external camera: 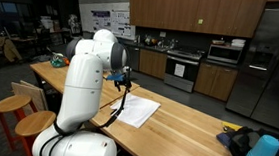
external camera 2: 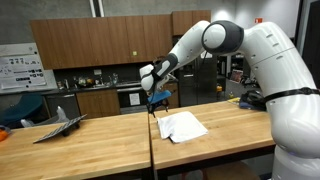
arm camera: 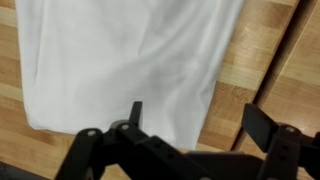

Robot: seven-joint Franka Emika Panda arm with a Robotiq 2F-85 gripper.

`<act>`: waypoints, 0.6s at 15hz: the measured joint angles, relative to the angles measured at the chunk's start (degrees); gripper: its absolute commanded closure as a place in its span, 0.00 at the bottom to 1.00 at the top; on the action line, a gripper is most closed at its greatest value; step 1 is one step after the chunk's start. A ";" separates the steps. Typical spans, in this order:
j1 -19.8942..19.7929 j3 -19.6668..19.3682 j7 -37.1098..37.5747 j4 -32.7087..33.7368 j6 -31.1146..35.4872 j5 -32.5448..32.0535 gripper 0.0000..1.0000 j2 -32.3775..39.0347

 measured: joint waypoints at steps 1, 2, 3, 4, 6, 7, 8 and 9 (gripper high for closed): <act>0.00 0.00 0.00 0.00 0.00 0.00 0.00 0.00; 0.00 0.00 0.00 0.00 0.00 0.00 0.00 0.00; 0.00 0.00 0.00 0.00 0.00 0.00 0.00 0.00; 0.00 0.00 0.00 0.00 0.00 0.00 0.00 0.00; 0.08 -0.01 -0.03 -0.04 -0.09 0.04 0.00 0.09; 0.26 -0.01 -0.12 -0.04 -0.35 0.05 0.00 0.37; 0.50 -0.02 -0.15 0.03 -0.41 0.05 0.00 0.81; 0.82 -0.01 -0.28 0.47 -0.26 0.06 0.00 1.61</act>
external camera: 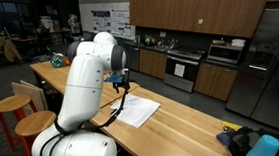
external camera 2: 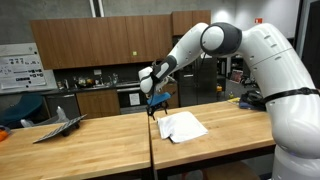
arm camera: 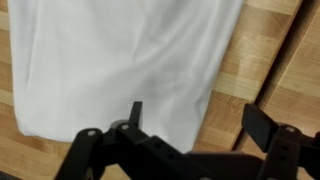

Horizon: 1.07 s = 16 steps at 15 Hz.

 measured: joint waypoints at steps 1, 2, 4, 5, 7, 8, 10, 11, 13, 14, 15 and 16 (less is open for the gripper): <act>0.34 0.00 -0.02 0.92 0.87 0.08 0.00 1.17; 0.64 0.00 -0.01 2.06 2.49 0.46 0.00 2.50; 1.05 -0.05 0.30 4.69 6.01 1.77 0.00 5.38; 1.33 -0.32 1.15 5.89 7.68 2.38 0.00 6.62; 1.99 -1.47 4.79 7.15 11.42 3.48 0.00 8.05; 2.23 -2.09 6.52 7.24 12.92 4.06 0.00 8.23; 2.36 -2.88 8.87 7.29 14.06 5.12 0.00 8.16; 2.45 -3.32 9.51 7.30 13.93 5.18 0.00 8.00; 2.77 -4.14 10.08 7.30 13.41 4.87 0.00 7.63; 3.06 -4.53 10.23 7.31 12.98 4.56 0.00 7.42; 3.29 -4.79 10.23 7.34 12.53 4.33 0.00 7.21; 3.46 -4.86 10.18 7.45 12.24 4.23 0.00 7.10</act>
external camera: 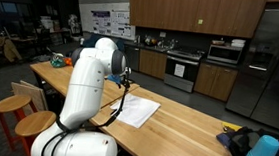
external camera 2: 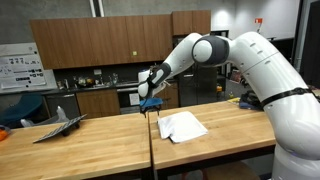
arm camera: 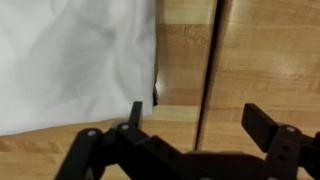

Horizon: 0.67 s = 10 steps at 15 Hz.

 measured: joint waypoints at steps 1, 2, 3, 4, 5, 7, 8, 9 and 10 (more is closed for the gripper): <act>0.19 0.00 -0.06 0.14 -0.18 -0.14 0.00 -0.05; 0.41 0.00 -0.10 0.29 -0.44 -0.29 0.00 -0.05; 0.62 0.01 -0.21 0.47 -0.89 -0.57 0.00 -0.05; 0.82 0.01 -0.44 0.65 -1.41 -0.85 0.00 -0.05; 1.00 0.04 -1.01 0.87 -2.11 -0.92 0.00 -0.05; 1.19 0.19 -2.46 1.25 -3.41 -0.92 0.00 -0.06; 1.26 0.24 -3.13 1.43 -4.09 -0.92 0.00 -0.06; 1.32 0.27 -3.58 1.59 -4.88 -0.92 0.00 -0.06; 1.42 0.27 -3.94 1.65 -5.66 -0.92 0.00 -0.11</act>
